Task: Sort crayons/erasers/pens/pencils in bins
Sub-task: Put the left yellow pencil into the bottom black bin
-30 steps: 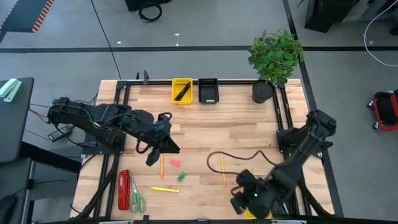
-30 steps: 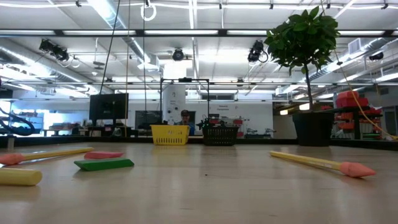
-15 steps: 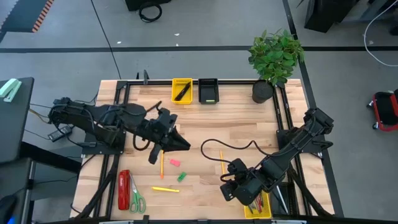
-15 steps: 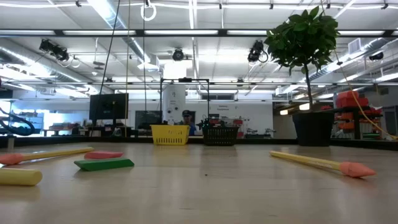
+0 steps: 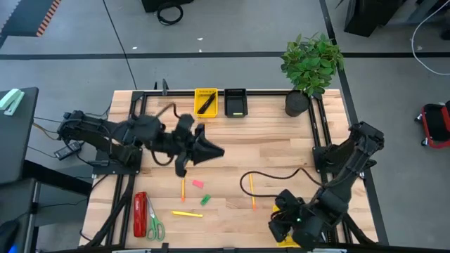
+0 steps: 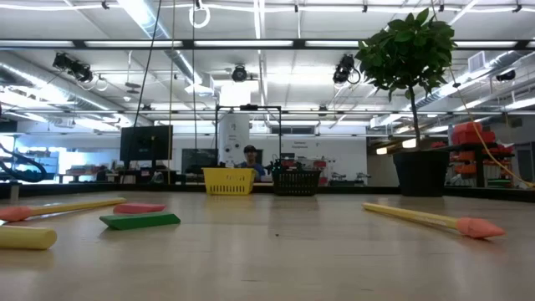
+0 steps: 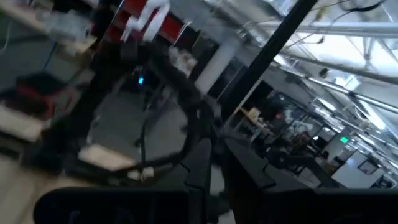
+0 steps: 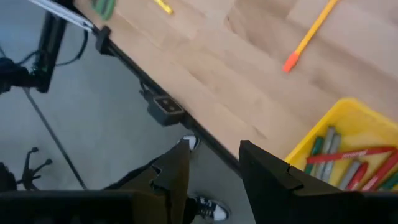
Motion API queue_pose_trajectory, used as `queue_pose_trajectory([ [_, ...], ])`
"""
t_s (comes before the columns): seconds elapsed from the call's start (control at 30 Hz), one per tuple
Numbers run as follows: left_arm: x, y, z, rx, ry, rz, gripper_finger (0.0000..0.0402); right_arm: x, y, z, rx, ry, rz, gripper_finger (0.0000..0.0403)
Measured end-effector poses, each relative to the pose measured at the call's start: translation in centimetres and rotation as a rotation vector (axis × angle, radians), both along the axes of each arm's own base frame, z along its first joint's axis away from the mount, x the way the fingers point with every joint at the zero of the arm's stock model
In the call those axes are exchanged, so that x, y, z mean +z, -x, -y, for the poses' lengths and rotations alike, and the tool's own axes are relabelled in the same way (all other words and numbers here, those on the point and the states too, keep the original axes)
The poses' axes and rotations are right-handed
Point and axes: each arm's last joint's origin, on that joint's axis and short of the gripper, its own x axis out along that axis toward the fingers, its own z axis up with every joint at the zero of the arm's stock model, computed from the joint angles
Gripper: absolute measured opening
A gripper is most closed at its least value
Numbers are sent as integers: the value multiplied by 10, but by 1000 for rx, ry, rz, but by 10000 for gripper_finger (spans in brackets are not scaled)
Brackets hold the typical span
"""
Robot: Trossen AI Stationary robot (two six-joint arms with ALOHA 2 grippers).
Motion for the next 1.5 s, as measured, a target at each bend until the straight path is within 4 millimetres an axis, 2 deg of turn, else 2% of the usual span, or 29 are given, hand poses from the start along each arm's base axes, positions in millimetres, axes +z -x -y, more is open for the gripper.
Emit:
queue_pose_trajectory([
  [0.2,-25,-5,25,119,58,-194,27,23,15,14,63,75,87,146],
  [0.4,-38,9,43,223,139,-325,10,44,30,30,196,143,134,146],
  [0.57,-47,21,57,262,238,-424,10,54,40,46,264,220,129,146],
  [0.7,-70,33,56,323,299,-650,14,60,45,63,256,279,107,146],
  [0.83,-91,47,47,412,349,-911,14,72,50,79,197,240,132,146],
  [0.93,-103,49,44,489,307,-1019,25,79,55,87,171,234,165,146],
  [1.1,-129,40,49,548,228,-1150,59,82,61,100,134,302,164,146],
  [1.3,-154,31,66,515,312,-1310,115,86,61,116,129,346,150,146],
  [1.5,-159,32,76,562,399,-1309,152,96,70,133,196,348,169,146],
])
